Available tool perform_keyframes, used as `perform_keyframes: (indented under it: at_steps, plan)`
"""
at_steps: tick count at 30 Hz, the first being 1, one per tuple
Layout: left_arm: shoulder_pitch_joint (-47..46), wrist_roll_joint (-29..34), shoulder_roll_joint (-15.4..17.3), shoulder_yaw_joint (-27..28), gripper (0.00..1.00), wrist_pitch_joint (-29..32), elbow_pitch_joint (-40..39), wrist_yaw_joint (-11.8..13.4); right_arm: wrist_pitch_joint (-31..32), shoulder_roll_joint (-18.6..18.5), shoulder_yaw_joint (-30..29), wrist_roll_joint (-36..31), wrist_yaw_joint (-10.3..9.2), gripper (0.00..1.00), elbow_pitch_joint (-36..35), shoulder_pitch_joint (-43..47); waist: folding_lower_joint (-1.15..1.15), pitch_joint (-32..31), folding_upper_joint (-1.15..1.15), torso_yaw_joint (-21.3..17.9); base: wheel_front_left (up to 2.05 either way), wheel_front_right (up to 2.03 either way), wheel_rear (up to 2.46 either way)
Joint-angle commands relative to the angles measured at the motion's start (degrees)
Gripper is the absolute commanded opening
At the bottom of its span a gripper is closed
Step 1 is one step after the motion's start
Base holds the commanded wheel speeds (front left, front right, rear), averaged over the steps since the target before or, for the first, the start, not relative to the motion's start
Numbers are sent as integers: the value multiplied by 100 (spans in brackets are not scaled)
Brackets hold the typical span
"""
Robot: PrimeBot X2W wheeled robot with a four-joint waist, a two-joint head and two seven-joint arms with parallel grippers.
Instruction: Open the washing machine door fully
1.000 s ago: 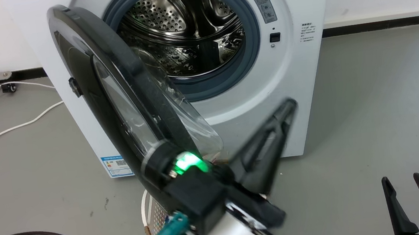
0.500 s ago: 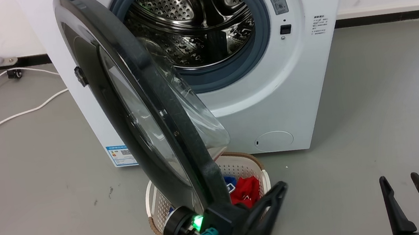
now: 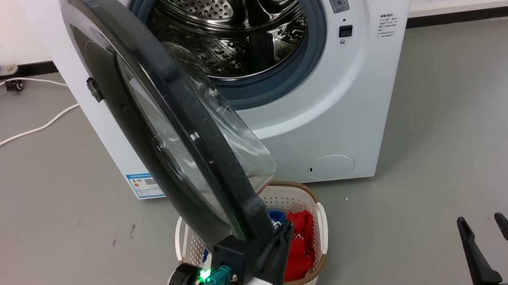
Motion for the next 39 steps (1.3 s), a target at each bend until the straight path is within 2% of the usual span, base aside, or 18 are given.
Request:
perform_keyframes:
  at_steps: [1, 11, 19, 28, 39]
  plan:
    - [-17, -24, 23, 27, 0, -44, 33, 33, 3, 8, -3, 22, 1, 100, 15, -83, 0, 3, 0, 4, 0, 0, 0]
    - [62, -72, 102, 170, 0, -150, 143, 145, 36, 8, 20, 14, 1, 100, 87, -79, 0, -11, 0, 105, 0, 0, 0]
    - [247, -118, 138, 244, 0, -231, -25, 317, 58, 8, 15, -34, 1, 100, 142, -38, 0, -52, 0, 375, 0, 0, 0]
    - [492, -179, 148, 310, 0, -296, -245, 504, 67, 7, -6, -2, 1, 100, 201, -49, 0, -72, 0, 886, 0, 0, 0]
    - [496, -221, 140, 324, 0, -378, -347, 544, 13, 6, -48, 5, 1, 100, 328, -165, 0, -9, 0, 1717, 0, 0, 0]
